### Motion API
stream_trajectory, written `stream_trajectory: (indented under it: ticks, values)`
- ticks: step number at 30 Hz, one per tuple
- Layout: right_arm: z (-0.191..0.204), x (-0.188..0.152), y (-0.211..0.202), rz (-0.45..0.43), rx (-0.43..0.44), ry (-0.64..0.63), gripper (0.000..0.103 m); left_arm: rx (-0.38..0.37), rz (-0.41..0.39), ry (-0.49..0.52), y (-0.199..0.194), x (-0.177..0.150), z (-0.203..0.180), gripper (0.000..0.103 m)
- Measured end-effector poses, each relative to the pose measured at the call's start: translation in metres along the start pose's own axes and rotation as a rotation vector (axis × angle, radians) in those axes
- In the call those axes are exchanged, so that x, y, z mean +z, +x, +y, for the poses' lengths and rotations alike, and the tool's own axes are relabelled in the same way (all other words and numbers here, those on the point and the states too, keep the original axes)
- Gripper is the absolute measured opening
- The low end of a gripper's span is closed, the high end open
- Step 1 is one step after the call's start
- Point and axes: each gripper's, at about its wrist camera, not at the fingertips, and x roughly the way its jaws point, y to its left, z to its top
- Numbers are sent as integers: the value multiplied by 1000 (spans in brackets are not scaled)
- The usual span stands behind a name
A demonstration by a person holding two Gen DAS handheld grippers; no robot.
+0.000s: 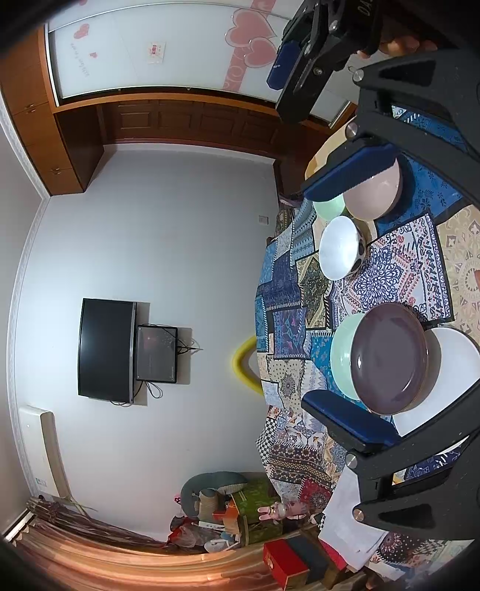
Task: Organize plates and bowls
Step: 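Move both grippers toward the dark brown plate on the white plate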
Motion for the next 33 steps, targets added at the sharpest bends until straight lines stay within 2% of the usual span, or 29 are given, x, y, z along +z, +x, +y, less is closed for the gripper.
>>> stream_trajectory:
  ticks: [33]
  values:
    - [2,-3,2,9,4,1,103,-1,8,-8,2,-1,3,103]
